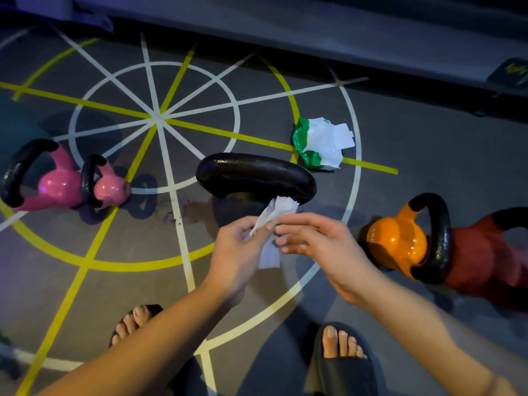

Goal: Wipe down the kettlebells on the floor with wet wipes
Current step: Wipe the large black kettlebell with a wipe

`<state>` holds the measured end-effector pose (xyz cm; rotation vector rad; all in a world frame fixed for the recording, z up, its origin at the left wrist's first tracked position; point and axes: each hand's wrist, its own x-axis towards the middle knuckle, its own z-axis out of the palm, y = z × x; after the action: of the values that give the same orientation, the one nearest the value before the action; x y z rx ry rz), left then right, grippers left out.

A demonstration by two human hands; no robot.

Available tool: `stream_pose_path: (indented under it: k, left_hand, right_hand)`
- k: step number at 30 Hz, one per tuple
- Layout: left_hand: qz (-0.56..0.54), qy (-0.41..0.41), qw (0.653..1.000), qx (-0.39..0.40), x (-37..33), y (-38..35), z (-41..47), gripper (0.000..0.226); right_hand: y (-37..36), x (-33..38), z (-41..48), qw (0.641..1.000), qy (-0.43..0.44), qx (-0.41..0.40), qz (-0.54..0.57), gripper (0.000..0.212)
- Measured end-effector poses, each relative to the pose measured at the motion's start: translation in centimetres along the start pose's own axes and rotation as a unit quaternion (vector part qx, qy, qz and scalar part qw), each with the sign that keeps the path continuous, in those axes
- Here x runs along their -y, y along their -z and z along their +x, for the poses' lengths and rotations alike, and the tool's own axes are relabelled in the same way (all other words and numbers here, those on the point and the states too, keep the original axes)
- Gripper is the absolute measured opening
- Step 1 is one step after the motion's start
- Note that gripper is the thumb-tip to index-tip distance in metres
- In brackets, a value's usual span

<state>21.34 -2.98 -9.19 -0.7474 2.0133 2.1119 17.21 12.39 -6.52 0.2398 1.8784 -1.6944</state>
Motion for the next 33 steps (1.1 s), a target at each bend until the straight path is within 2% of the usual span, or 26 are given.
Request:
stream_pose_path:
  k: [3, 6, 8, 12, 17, 20, 22, 25, 33]
  left_hand:
    - [0.126, -0.109, 0.981, -0.095, 0.5, -0.1, 1.2, 0.014]
    - [0.266, -0.221, 0.924, -0.164, 0.1, -0.7, 3.1, 0.011]
    - [0.331, -0.242, 0.896, -0.169, 0.5, -1.1, 4.6, 0.012]
    - [0.404, -0.230, 0.874, -0.142, 1.1, -2.6, 5.6, 0.019]
    - [0.371, -0.235, 0.894, -0.089, 1.6, -5.5, 4.9, 0.030]
    - [0.318, -0.245, 0.912, -0.087, 2.1, -4.9, 4.3, 0.043]
    - [0.300, -0.223, 0.923, -0.090, 2.1, -4.8, 3.8, 0.050]
    - [0.277, -0.201, 0.934, -0.100, 2.0, -5.2, 3.9, 0.047]
    - [0.369, -0.233, 0.898, -0.056, 1.1, -5.1, 4.5, 0.042]
  right_hand:
    - [1.1, -0.7, 0.4, 0.998, -0.009, -0.068, -0.001, 0.026]
    - [1.7, -1.2, 0.5, 0.996, -0.026, -0.082, -0.005, 0.027]
    - [1.6, -1.4, 0.5, 0.996, -0.037, -0.081, -0.012, 0.027]
    - [1.2, -2.3, 0.4, 0.996, -0.051, -0.069, -0.018, 0.027]
    - [1.7, -3.0, 0.1, 0.995, -0.070, -0.064, -0.030, 0.025]
    - [2.5, -3.0, 0.3, 0.994, -0.073, -0.079, -0.026, 0.026]
    - [3.0, -3.1, 0.5, 0.993, -0.076, -0.089, -0.022, 0.026]
    - [3.2, -3.2, 0.8, 0.992, -0.077, -0.096, -0.018, 0.025]
    - [3.5, -3.4, 1.2, 0.993, -0.072, -0.096, -0.019, 0.025]
